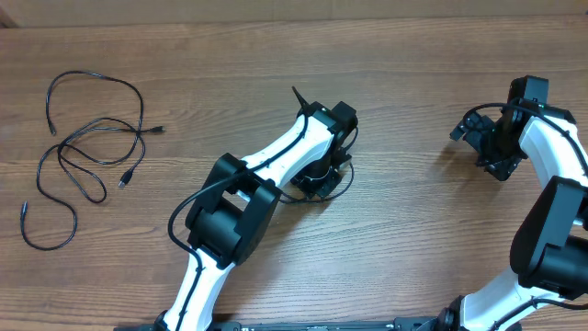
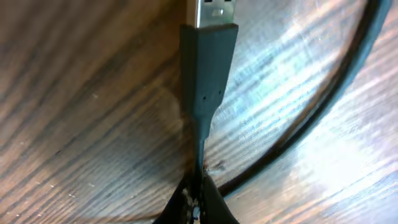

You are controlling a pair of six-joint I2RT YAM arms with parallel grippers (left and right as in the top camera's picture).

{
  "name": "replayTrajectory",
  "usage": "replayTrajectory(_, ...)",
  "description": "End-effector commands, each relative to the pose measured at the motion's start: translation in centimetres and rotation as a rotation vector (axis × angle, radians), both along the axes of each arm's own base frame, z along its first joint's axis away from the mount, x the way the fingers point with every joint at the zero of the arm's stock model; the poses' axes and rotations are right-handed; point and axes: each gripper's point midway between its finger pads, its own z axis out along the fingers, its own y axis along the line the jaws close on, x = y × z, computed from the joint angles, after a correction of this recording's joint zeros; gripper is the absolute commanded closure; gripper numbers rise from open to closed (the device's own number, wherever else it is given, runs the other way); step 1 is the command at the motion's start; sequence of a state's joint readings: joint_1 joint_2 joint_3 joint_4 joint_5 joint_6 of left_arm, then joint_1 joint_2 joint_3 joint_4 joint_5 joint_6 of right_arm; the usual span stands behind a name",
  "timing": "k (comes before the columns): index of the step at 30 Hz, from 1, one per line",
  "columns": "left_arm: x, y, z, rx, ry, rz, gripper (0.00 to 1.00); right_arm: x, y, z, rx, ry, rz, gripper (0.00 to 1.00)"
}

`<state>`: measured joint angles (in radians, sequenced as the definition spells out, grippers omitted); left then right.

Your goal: Untangle cables

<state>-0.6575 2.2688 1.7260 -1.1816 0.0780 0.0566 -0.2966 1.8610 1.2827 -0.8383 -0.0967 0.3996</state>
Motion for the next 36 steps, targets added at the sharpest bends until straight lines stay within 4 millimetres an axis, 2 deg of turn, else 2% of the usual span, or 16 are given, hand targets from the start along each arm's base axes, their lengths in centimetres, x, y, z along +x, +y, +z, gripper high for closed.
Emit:
replayTrajectory(1,0.6,1.6,-2.8,0.046,0.015,0.14,0.96,-0.1,-0.2,0.0,-0.005,0.0,-0.009,0.0)
replayTrajectory(3,1.3,2.0,-2.9,0.048,0.002,0.229,0.96,-0.1,-0.2,0.0,-0.005,0.0,-0.009,0.0)
replayTrajectory(4,1.7,2.2,-2.9,0.05,-0.003,0.27,0.87,-0.1,-0.2,0.0,-0.005,0.0,-0.009,0.0)
replayTrajectory(5,2.0,2.4,-2.9,0.051,-0.008,0.311,0.7,-0.1,-0.2,0.0,-0.005,0.0,-0.009,0.0)
replayTrajectory(6,2.2,2.6,-2.9,0.051,-0.009,0.34,0.58,-0.1,-0.2,0.0,-0.005,0.0,-0.009,0.0)
replayTrajectory(7,2.5,2.8,-3.0,0.049,-0.014,0.366,0.53,-0.1,-0.2,0.0,-0.005,0.0,-0.009,0.0)
replayTrajectory(13,4.0,2.7,-3.1,0.015,-0.055,0.397,0.51,-0.1,-0.2,0.0,-0.005,0.0,-0.009,0.0)
replayTrajectory(15,4.5,2.3,-3.2,-0.002,-0.074,0.397,0.46,-0.1,-0.2,0.0,-0.005,0.0,-0.009,0.0)
replayTrajectory(17,5.4,2.1,-3.2,-0.013,-0.111,0.396,0.38,-0.1,-0.2,0.0,-0.005,0.0,-0.009,0.0)
replayTrajectory(19,6.0,2.6,-3.3,0.01,-0.145,0.394,0.24,-0.1,-0.2,0.0,-0.005,0.0,-0.009,0.0)
replayTrajectory(23,6.5,3.0,-3.3,0.031,-0.178,0.391,0.14,-0.1,-0.2,0.0,-0.005,0.0,-0.009,0.0)
replayTrajectory(27,7.3,3.4,-3.2,0.052,-0.221,0.389,0.09,-0.1,-0.2,0.0,-0.005,0.0,-0.009,0.0)
replayTrajectory(32,8.4,4.5,-3.1,0.108,-0.295,0.427,0.08,-0.1,-0.2,0.0,-0.005,0.0,-0.009,0.0)
replayTrajectory(36,8.4,4.7,-3.0,0.118,-0.302,0.442,0.06,-0.1,-0.2,0.0,-0.005,0.0,-0.009,0.0)
